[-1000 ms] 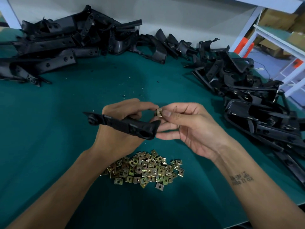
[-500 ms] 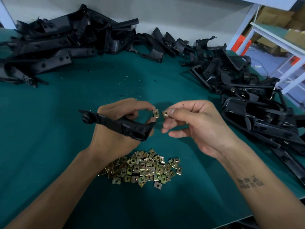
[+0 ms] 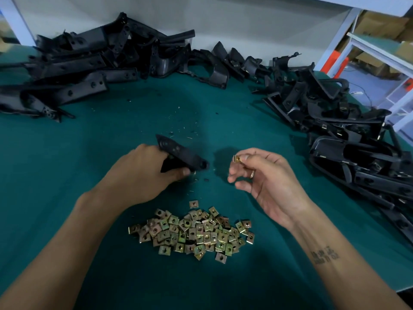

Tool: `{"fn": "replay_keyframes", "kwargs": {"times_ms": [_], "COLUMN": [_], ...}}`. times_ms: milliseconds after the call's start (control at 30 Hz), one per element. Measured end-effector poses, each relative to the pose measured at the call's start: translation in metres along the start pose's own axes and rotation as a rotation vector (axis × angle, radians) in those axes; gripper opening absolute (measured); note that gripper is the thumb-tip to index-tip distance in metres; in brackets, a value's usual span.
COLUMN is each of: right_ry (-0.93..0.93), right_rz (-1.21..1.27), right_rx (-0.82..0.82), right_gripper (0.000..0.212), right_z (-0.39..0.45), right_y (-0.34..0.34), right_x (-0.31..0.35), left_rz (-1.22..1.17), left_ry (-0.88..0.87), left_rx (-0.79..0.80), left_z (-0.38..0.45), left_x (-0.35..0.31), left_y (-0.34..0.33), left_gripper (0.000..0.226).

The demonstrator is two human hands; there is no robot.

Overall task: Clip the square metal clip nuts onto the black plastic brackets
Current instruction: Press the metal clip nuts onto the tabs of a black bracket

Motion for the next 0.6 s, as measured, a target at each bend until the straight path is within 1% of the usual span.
{"fn": "replay_keyframes", "kwargs": {"times_ms": [33,100,167,233,300,367,433,600], "right_ry": [-0.01,-0.031,-0.03,-0.003,0.045,0.083,0.101,0.153], "right_rz": [0.008,0.049,0.12,0.152,0.103,0.07,0.087,0.187], "right_rx": [0.003,0.001,-0.002,-0.011,-0.036,-0.055,-0.054,0.019], "right_gripper": [0.016,0.017,0.019,0.019,0.022,0.027,0.029,0.018], "right_z": [0.005,0.017,0.032,0.047,0.062,0.074,0.084,0.09], "right_y": [-0.002,-0.006,-0.01,-0.015,-0.02,-0.028,-0.035,-0.037], "right_x": [-0.005,-0.013,-0.017,-0.017,-0.016,-0.015,-0.016,-0.017], "left_rz": [-0.019,-0.031,0.01,0.099,0.169,0.184,0.197,0.2], "left_ry": [0.025,0.072,0.11,0.14,0.146,0.129,0.102,0.058], "left_rx": [-0.048,-0.16,-0.278,-0.378,-0.447,-0.494,-0.499,-0.497], "left_z": [0.001,0.0,-0.004,-0.007,-0.005,0.0,0.005,0.008], "left_x": [0.005,0.015,0.019,0.018,0.015,0.01,0.007,0.006], "left_y": [0.002,0.007,0.013,0.017,0.019,0.019,0.015,0.01], "left_gripper": [0.042,0.058,0.068,0.071,0.067,0.063,0.06,0.055]}}
Point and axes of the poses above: each hand's wrist, its own z-axis towards the middle knuckle, its own y-axis out of the back of the hand, x = y × z, the point moved 5 cm from there along z, towards the middle knuckle, and after that the axes turned 1 degree about y, right-handed, at the moved point
